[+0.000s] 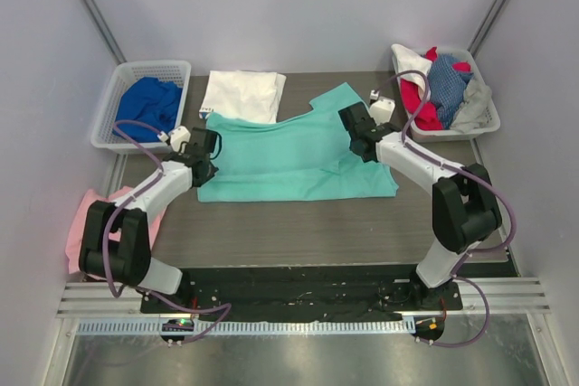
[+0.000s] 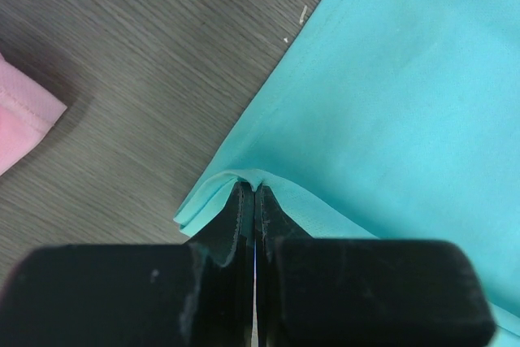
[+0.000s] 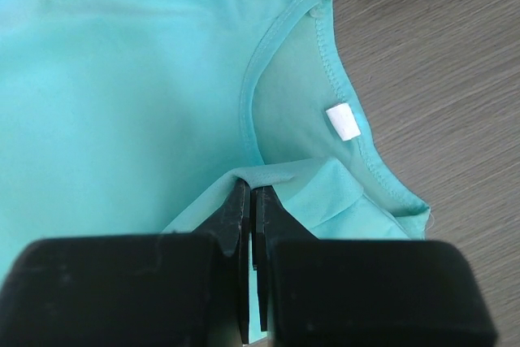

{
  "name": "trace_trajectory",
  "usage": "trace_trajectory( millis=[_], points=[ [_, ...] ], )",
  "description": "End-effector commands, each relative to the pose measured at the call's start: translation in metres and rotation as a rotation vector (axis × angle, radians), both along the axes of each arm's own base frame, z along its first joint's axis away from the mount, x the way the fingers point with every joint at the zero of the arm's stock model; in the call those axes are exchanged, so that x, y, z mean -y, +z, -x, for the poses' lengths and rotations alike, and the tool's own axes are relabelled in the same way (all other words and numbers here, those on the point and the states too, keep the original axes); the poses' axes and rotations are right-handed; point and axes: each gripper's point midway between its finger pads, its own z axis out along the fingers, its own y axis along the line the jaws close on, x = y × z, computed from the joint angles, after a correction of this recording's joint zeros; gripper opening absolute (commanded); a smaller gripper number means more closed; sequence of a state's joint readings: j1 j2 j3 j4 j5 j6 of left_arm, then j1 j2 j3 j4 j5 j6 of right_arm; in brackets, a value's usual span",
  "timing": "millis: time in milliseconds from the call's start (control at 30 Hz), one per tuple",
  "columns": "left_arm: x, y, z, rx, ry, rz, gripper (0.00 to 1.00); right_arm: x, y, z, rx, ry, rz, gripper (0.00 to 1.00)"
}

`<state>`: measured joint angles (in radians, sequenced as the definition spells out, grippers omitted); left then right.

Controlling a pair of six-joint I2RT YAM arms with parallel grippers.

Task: Fold and stack the t-shirts
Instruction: Fold the tshirt

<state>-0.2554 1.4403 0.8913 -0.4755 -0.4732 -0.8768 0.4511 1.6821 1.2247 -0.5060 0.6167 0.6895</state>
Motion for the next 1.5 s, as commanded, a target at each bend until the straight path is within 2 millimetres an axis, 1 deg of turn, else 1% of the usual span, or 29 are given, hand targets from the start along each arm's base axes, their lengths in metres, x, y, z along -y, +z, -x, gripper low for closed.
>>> trace_trajectory(
  millis=[0, 133, 233, 700, 1067, 1100, 1133, 1167, 1200, 1233, 1267, 1300, 1333, 1367, 1400, 1433, 1467],
  points=[
    [0.003, 0.015, -0.027, 0.064, -0.007, 0.006, 0.0, -0.002, 0.016, -0.019, 0.055, 0.0, -0.013, 0.01],
    [0.005, 0.009, -0.033, 0.046, -0.012, 0.004, 0.0, -0.001, 0.012, -0.023, 0.048, -0.002, -0.016, 0.01],
    [0.006, 0.008, -0.037, 0.045, -0.014, 0.005, 0.0, 0.0, 0.008, -0.025, 0.04, -0.003, -0.013, 0.01],
    [0.003, -0.004, -0.043, 0.016, -0.005, -0.002, 0.0, 0.006, 0.001, -0.039, 0.028, -0.014, -0.017, 0.01],
    [0.004, -0.006, -0.051, 0.006, -0.006, -0.005, 0.0, 0.006, -0.008, -0.043, 0.013, -0.017, -0.037, 0.01],
    [0.003, -0.006, -0.051, 0.006, -0.002, -0.005, 0.0, 0.007, -0.008, -0.045, 0.015, -0.019, -0.04, 0.06],
    [0.002, -0.006, -0.052, 0.005, 0.0, -0.012, 0.01, 0.008, -0.009, -0.045, 0.015, -0.017, -0.036, 0.14],
    [0.001, -0.005, -0.052, 0.007, 0.003, -0.016, 0.09, 0.007, -0.008, -0.048, 0.021, -0.014, -0.042, 0.28],
    [-0.002, -0.002, -0.053, 0.008, 0.009, -0.024, 0.14, 0.008, -0.003, -0.051, 0.035, -0.017, -0.049, 0.6],
    [-0.006, 0.001, -0.054, 0.013, 0.019, -0.026, 0.21, 0.015, 0.0, -0.054, 0.045, -0.027, -0.054, 0.71],
    [-0.008, 0.008, -0.056, 0.026, 0.021, -0.035, 0.48, 0.015, 0.006, -0.059, 0.07, -0.023, -0.08, 0.76],
    [-0.011, 0.017, -0.058, 0.044, 0.028, -0.041, 0.61, 0.018, 0.017, -0.062, 0.101, -0.026, -0.093, 0.81],
    [-0.013, 0.024, -0.059, 0.056, 0.034, -0.049, 0.72, 0.024, 0.023, -0.065, 0.122, -0.039, -0.1, 0.82],
    [-0.017, 0.037, -0.059, 0.088, 0.038, -0.062, 0.93, 0.027, 0.032, -0.068, 0.147, -0.041, -0.102, 0.83],
    [-0.017, 0.047, -0.061, 0.112, 0.036, -0.063, 0.99, 0.027, 0.037, -0.069, 0.159, -0.036, -0.1, 0.85],
    [-0.017, 0.053, -0.061, 0.126, 0.033, -0.065, 1.0, 0.026, 0.043, -0.068, 0.169, -0.029, -0.102, 0.86],
    [-0.017, 0.067, -0.061, 0.162, 0.029, -0.057, 1.0, 0.026, 0.044, -0.067, 0.165, -0.019, -0.107, 0.86]
  ],
)
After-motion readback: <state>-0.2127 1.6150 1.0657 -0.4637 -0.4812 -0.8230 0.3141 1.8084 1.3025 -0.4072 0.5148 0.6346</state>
